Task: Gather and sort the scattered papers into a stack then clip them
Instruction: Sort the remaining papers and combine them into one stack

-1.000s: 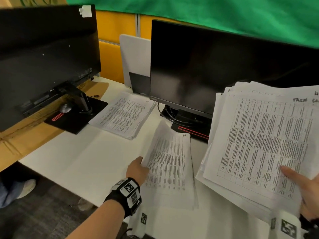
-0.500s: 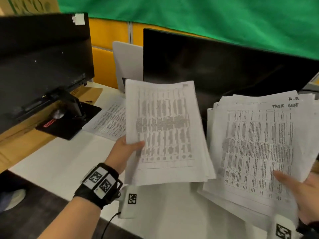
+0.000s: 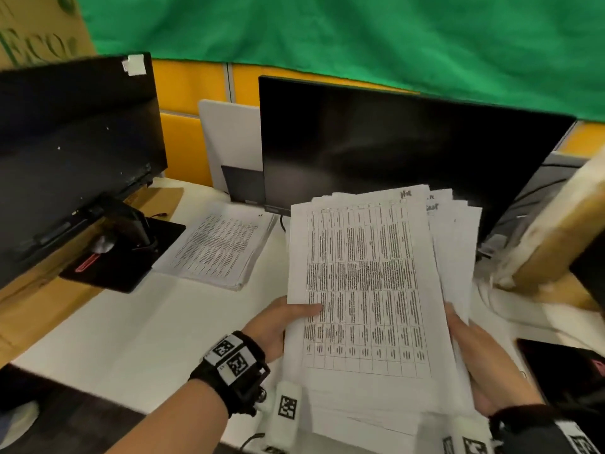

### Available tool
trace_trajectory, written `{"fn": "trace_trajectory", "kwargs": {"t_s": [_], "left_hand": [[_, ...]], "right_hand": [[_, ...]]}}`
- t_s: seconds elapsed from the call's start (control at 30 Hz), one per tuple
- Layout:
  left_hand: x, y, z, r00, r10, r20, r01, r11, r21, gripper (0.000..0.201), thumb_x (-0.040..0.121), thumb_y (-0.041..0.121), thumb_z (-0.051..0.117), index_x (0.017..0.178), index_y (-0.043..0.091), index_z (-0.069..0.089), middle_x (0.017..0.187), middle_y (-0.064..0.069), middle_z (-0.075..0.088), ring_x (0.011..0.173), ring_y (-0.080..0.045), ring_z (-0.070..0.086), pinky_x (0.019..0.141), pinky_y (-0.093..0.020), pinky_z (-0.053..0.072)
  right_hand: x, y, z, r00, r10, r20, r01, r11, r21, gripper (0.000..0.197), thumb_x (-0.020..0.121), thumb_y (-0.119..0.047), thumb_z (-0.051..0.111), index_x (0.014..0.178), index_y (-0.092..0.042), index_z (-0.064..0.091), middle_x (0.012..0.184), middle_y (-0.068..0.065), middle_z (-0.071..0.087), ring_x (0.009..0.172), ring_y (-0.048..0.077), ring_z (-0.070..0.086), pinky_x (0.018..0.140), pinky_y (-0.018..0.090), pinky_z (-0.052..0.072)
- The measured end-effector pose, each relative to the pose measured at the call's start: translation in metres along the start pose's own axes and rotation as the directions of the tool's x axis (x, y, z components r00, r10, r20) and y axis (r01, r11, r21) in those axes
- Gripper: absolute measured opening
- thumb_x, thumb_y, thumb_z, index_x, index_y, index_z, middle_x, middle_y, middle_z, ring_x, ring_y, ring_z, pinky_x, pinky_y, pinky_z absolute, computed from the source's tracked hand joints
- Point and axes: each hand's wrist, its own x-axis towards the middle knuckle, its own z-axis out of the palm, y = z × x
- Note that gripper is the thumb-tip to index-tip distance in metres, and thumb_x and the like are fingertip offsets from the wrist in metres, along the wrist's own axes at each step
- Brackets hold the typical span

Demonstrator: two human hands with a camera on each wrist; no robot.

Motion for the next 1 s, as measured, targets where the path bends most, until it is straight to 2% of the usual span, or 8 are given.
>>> {"fn": "trace_trajectory", "kwargs": {"t_s": [0.1, 0.23, 0.4, 0.5, 0.6, 0.7, 0.8, 1.0], "left_hand": [[-0.003, 0.009, -0.008, 0.998, 0.043, -0.043, -0.041, 0.998, 0.055, 0.038, 0.084, -0.003, 0.062, 0.121, 0.003, 0.061, 0.12, -0.018, 0.067, 0.111, -0.034, 0.064, 0.094, -0.046, 0.051], [-0.008, 0.038, -0.02, 0.979, 0.17, -0.113, -0.155, 0.98, 0.127, 0.034, 0.078, -0.011, 0.064, 0.106, 0.008, 0.067, 0.112, -0.017, 0.071, 0.105, -0.033, 0.066, 0.092, -0.047, 0.052], [-0.007, 0.082, -0.03, 0.918, 0.382, -0.102, -0.351, 0.906, 0.238, 0.066, 0.054, 0.015, 0.083, 0.115, 0.005, 0.062, 0.109, -0.012, 0.072, 0.102, -0.03, 0.068, 0.097, -0.051, 0.048], [-0.007, 0.1, -0.034, 0.883, 0.463, -0.072, -0.438, 0.87, 0.227, 0.055, 0.05, 0.015, 0.084, 0.103, 0.015, 0.067, 0.104, -0.008, 0.074, 0.099, -0.027, 0.07, 0.091, -0.047, 0.052], [-0.003, 0.104, -0.047, 0.881, 0.471, -0.038, -0.452, 0.863, 0.226, 0.058, 0.043, 0.019, 0.088, 0.097, 0.025, 0.069, 0.1, -0.001, 0.075, 0.097, -0.019, 0.071, 0.085, -0.037, 0.056], [0.008, 0.088, -0.066, 0.915, 0.394, -0.084, -0.365, 0.899, 0.24, 0.088, 0.036, 0.035, 0.094, 0.116, 0.013, 0.063, 0.115, -0.009, 0.07, 0.106, -0.023, 0.067, 0.093, -0.039, 0.052], [0.016, 0.07, -0.073, 0.933, 0.35, -0.081, -0.321, 0.913, 0.251, 0.073, 0.03, 0.038, 0.094, 0.098, 0.019, 0.075, 0.101, -0.003, 0.076, 0.096, -0.013, 0.07, 0.089, -0.03, 0.054], [0.012, 0.096, -0.061, 0.885, 0.458, -0.078, -0.435, 0.876, 0.211, 0.067, 0.058, 0.028, 0.085, 0.118, 0.009, 0.064, 0.113, -0.005, 0.072, 0.109, -0.02, 0.066, 0.101, -0.041, 0.045]], "right_hand": [[-0.001, -0.002, 0.016, 0.998, -0.022, 0.06, 0.024, 0.999, -0.039, 0.043, 0.085, -0.042, 0.052, 0.116, -0.015, 0.064, 0.112, 0.009, 0.073, 0.103, 0.026, 0.069, 0.092, 0.044, 0.053], [0.012, -0.014, 0.035, 0.988, -0.154, 0.017, 0.154, 0.963, -0.22, 0.041, 0.083, -0.011, 0.064, 0.123, -0.014, 0.06, 0.115, 0.007, 0.071, 0.102, 0.025, 0.07, 0.088, 0.043, 0.056], [0.031, -0.032, 0.07, 0.951, -0.303, -0.056, 0.282, 0.93, -0.234, 0.039, 0.085, 0.0, 0.062, 0.119, -0.02, 0.061, 0.117, 0.003, 0.07, 0.107, 0.022, 0.066, 0.098, 0.046, 0.049], [0.039, -0.037, 0.085, 0.92, -0.384, -0.08, 0.367, 0.914, -0.176, 0.041, 0.082, -0.004, 0.067, 0.12, -0.019, 0.063, 0.115, 0.0, 0.071, 0.107, 0.018, 0.066, 0.094, 0.038, 0.052], [0.043, -0.03, 0.089, 0.906, -0.415, -0.087, 0.397, 0.902, -0.171, 0.052, 0.066, -0.022, 0.076, 0.117, -0.02, 0.063, 0.114, -0.003, 0.072, 0.106, 0.016, 0.067, 0.091, 0.034, 0.054], [0.051, -0.007, 0.088, 0.936, -0.338, -0.099, 0.32, 0.933, -0.163, 0.065, 0.06, -0.029, 0.082, 0.121, -0.016, 0.062, 0.115, 0.002, 0.071, 0.108, 0.022, 0.066, 0.095, 0.044, 0.05], [0.061, 0.016, 0.099, 0.953, -0.257, -0.158, 0.23, 0.958, -0.169, 0.043, 0.081, -0.004, 0.068, 0.123, -0.011, 0.06, 0.115, 0.006, 0.07, 0.105, 0.024, 0.065, 0.089, 0.042, 0.053], [0.066, 0.007, 0.114, 0.894, -0.346, -0.285, 0.327, 0.938, -0.115, 0.039, 0.084, 0.006, 0.06, 0.119, -0.011, 0.062, 0.111, 0.004, 0.071, 0.101, 0.021, 0.067, 0.082, 0.034, 0.055]]}}
